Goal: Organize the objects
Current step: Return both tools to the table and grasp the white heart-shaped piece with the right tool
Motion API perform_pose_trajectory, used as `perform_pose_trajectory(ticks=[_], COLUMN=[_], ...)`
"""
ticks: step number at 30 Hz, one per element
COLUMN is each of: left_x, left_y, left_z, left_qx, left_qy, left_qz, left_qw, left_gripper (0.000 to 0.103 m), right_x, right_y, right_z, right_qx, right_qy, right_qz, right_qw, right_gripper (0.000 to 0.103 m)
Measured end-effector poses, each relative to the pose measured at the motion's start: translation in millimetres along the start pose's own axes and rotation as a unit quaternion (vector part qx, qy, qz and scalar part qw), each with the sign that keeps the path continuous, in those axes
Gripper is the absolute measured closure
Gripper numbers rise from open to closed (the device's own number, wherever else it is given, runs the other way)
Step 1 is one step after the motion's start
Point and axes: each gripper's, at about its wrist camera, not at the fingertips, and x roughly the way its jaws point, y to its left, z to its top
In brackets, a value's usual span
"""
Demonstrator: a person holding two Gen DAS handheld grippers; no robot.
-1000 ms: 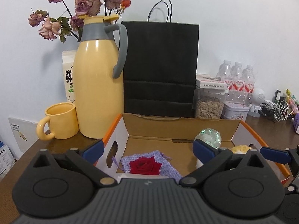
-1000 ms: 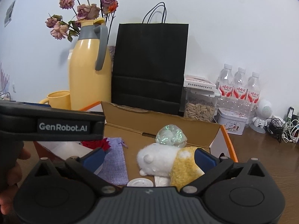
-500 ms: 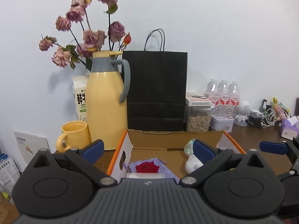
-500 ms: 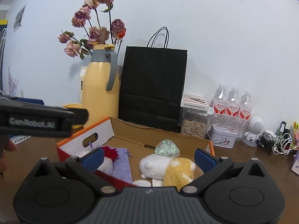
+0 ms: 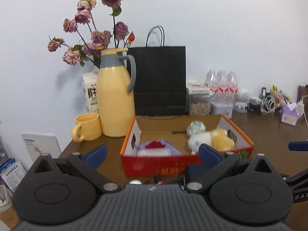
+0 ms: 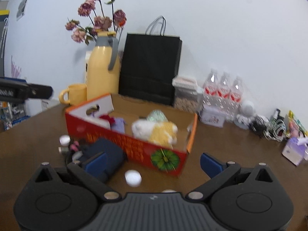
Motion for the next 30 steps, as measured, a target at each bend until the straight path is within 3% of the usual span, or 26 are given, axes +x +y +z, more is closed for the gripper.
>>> perform_pose_trajectory(ticks=[12, 18, 20, 30], left_x=[-24, -33, -36, -42], left_y=[10, 13, 13, 21], left_z=[-51, -67, -72, -83], left_qx=[0.0, -0.002, 0.0, -0.008], left_qy=[0.037, 0.047, 0.049, 0.058], left_qz=[-0.005, -0.008, -0.007, -0.004], left_qw=[0.9993, 0.9988, 0.9988, 0.9983], left_gripper=[0.0, 0.0, 0.0, 0.0], right_x=[-21, -22, -19, -7], right_y=[-39, -42, -40, -34], right_z=[-74, -96, -100, -98], right_qx=[0.016, 0.022, 0.025, 0.032], right_qy=[0.074, 0.096, 0.102, 0.095], right_qz=[-0.024, -0.01, -0.002, 0.025], right_qw=[0.997, 0.995, 0.994, 0.995], right_gripper=[0.0, 0.015, 0.03, 0.068])
